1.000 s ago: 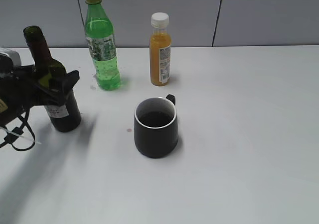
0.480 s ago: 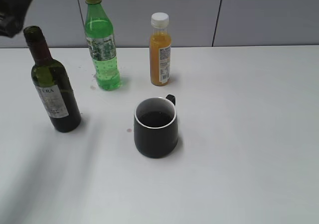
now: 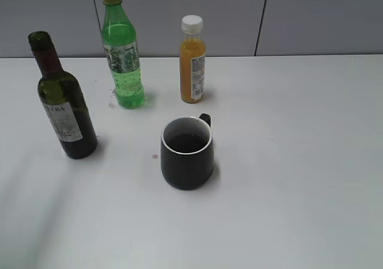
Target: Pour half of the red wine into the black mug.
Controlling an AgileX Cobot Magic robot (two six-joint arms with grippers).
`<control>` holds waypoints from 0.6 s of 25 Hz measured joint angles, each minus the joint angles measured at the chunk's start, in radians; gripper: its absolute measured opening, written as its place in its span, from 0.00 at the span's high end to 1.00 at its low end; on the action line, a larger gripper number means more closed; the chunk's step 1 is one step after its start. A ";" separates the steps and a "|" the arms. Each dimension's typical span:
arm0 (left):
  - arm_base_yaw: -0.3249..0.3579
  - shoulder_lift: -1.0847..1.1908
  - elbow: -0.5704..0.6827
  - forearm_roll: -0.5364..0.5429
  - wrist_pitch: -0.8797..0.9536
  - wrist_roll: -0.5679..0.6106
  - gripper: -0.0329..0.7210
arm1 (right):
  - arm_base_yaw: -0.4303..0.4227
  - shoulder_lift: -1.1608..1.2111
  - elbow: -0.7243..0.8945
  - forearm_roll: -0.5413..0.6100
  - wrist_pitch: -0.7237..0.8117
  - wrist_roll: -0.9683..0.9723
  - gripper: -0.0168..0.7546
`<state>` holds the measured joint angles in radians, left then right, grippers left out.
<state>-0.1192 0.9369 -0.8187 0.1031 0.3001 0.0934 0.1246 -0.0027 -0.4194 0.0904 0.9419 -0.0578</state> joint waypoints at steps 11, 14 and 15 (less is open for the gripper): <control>0.001 -0.068 -0.133 -0.051 0.750 -0.112 0.12 | 0.000 0.000 0.000 0.000 0.000 0.000 0.22; 0.001 -0.197 -0.057 -0.059 0.760 -0.147 0.13 | 0.000 0.000 0.000 0.000 0.000 0.000 0.22; 0.001 -0.248 -0.030 -0.064 0.763 -0.157 0.13 | 0.000 0.000 0.000 0.000 0.000 0.000 0.22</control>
<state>-0.1181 0.6894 -0.8487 0.0390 1.0635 -0.0632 0.1246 -0.0027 -0.4194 0.0904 0.9419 -0.0577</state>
